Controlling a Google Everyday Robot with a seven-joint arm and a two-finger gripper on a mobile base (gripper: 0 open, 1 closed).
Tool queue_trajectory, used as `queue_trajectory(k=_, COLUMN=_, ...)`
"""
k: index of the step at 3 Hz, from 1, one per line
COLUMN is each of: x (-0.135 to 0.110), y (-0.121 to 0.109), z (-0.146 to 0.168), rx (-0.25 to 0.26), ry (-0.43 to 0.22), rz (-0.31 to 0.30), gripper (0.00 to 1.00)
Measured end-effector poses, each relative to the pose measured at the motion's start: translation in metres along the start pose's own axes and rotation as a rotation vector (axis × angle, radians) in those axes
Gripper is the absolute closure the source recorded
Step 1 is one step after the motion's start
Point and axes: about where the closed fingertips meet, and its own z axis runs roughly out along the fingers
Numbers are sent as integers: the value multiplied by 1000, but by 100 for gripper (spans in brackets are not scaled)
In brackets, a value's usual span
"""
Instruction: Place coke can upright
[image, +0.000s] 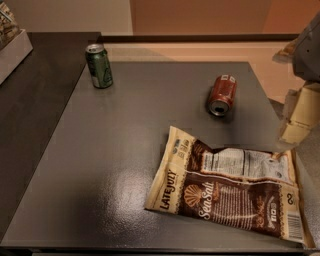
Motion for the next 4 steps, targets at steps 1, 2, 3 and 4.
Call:
queue_trajectory(k=1, x=0, y=0, z=0, rx=0, ry=0, rz=0, gripper=0)
queue_trajectory(k=2, x=-1, y=-9, z=5, rx=25, ry=11, rz=-5, gripper=0)
queue_trajectory(k=3, x=-12, y=-38, z=21, rx=63, ry=-6, rz=-86, gripper=0)
queue_trajectory(k=4, x=-26, y=-72, z=42, rx=81, ry=-43, rz=-204, gripper=0)
